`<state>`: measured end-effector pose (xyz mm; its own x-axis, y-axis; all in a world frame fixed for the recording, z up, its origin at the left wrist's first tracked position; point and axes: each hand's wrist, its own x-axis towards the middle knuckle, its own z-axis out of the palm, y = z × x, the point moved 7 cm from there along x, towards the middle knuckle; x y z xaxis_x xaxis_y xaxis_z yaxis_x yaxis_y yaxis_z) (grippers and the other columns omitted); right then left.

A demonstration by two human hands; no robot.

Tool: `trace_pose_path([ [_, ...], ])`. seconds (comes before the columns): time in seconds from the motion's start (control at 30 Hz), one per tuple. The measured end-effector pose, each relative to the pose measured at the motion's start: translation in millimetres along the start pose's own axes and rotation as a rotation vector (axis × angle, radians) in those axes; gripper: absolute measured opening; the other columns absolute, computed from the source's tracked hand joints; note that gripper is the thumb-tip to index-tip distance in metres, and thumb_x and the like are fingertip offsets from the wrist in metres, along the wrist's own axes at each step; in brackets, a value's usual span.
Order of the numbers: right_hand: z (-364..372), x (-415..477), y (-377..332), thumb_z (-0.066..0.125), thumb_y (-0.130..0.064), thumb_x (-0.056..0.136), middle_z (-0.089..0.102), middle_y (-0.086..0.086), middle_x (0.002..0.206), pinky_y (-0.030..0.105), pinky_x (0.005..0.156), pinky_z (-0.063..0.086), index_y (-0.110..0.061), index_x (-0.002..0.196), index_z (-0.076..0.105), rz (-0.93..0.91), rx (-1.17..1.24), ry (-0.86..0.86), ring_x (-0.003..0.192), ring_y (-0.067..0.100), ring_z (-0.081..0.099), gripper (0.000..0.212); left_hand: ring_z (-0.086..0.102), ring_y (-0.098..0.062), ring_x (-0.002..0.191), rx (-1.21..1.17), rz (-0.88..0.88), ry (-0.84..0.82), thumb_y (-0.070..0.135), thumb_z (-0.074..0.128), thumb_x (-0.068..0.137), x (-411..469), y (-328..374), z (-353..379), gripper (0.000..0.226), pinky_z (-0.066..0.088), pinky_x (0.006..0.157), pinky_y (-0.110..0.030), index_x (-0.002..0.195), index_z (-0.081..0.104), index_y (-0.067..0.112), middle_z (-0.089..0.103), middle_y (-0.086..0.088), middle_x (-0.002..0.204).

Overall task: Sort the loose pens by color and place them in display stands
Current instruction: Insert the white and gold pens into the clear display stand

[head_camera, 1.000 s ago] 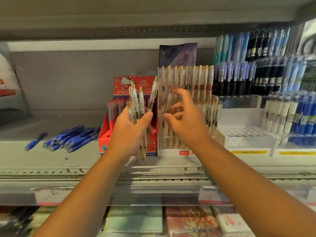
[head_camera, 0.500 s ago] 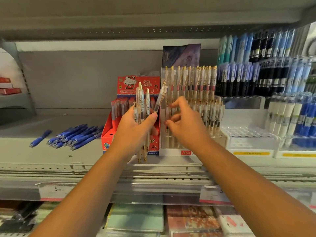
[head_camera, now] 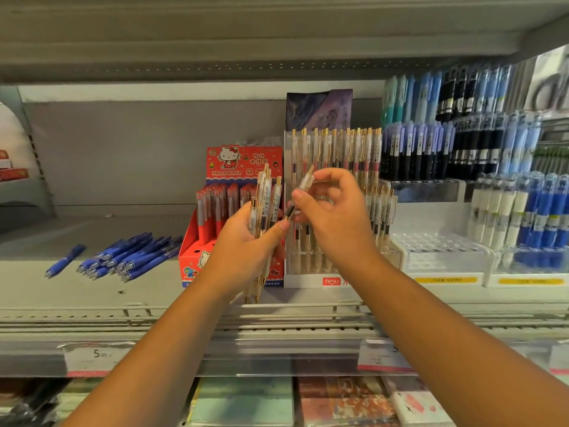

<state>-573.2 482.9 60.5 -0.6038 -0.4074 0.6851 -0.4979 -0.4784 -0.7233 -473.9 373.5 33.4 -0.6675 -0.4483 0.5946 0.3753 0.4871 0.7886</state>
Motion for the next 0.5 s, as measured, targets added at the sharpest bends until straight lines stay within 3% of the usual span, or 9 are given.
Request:
trace_pose_path([
  [0.1, -2, 0, 0, 0.069, -0.004, 0.088, 0.067, 0.005, 0.095, 0.026, 0.058, 0.058, -0.020, 0.103, 0.053, 0.035, 0.075, 0.033, 0.077, 0.015, 0.073, 0.027, 0.069, -0.004, 0.069, -0.005, -0.004, -0.007, 0.027, 0.063, 0.094, -1, 0, 0, 0.013, 0.052, 0.058, -0.017, 0.106, 0.062, 0.033, 0.072, 0.014, 0.076],
  [0.2, -10, 2, 1, 0.067, -0.003, 0.089, 0.068, 0.006, 0.096, 0.031, 0.057, 0.060, -0.020, 0.104, 0.055, 0.064, 0.095, 0.080, 0.077, 0.018, 0.074, 0.025, 0.071, -0.007, 0.077, 0.011, -0.034, 0.011, 0.033, 0.062, 0.094, -1, -3, -2, 0.013, 0.056, 0.066, -0.026, 0.107, 0.062, 0.035, 0.074, 0.012, 0.086],
  [0.3, -25, 8, -3, 0.064, -0.003, 0.091, 0.070, 0.003, 0.094, 0.030, 0.059, 0.060, -0.022, 0.104, 0.056, 0.050, 0.072, 0.166, 0.076, 0.016, 0.074, 0.024, 0.067, 0.003, 0.085, 0.071, -0.043, 0.033, 0.036, 0.061, 0.094, 1, -5, -5, 0.012, 0.051, 0.074, -0.026, 0.106, 0.062, 0.037, 0.072, 0.022, 0.092],
  [0.37, -37, 13, -4, 0.062, -0.003, 0.092, 0.070, 0.001, 0.094, 0.030, 0.060, 0.061, -0.024, 0.104, 0.056, 0.036, 0.035, 0.222, 0.077, 0.015, 0.074, 0.025, 0.065, 0.008, 0.083, 0.088, -0.054, 0.054, 0.038, 0.060, 0.094, 1, -7, -7, 0.009, 0.048, 0.071, -0.022, 0.103, 0.060, 0.039, 0.069, 0.028, 0.089],
  [0.5, -47, 20, -1, 0.062, -0.006, 0.093, 0.066, 0.002, 0.099, 0.033, 0.065, 0.062, -0.023, 0.115, 0.054, 0.003, -0.139, 0.231, 0.085, 0.016, 0.072, 0.028, 0.065, -0.005, 0.077, 0.082, -0.072, 0.090, 0.038, 0.062, 0.092, 3, -11, -9, 0.009, 0.055, 0.076, -0.031, 0.100, 0.059, 0.039, 0.068, 0.023, 0.074],
])
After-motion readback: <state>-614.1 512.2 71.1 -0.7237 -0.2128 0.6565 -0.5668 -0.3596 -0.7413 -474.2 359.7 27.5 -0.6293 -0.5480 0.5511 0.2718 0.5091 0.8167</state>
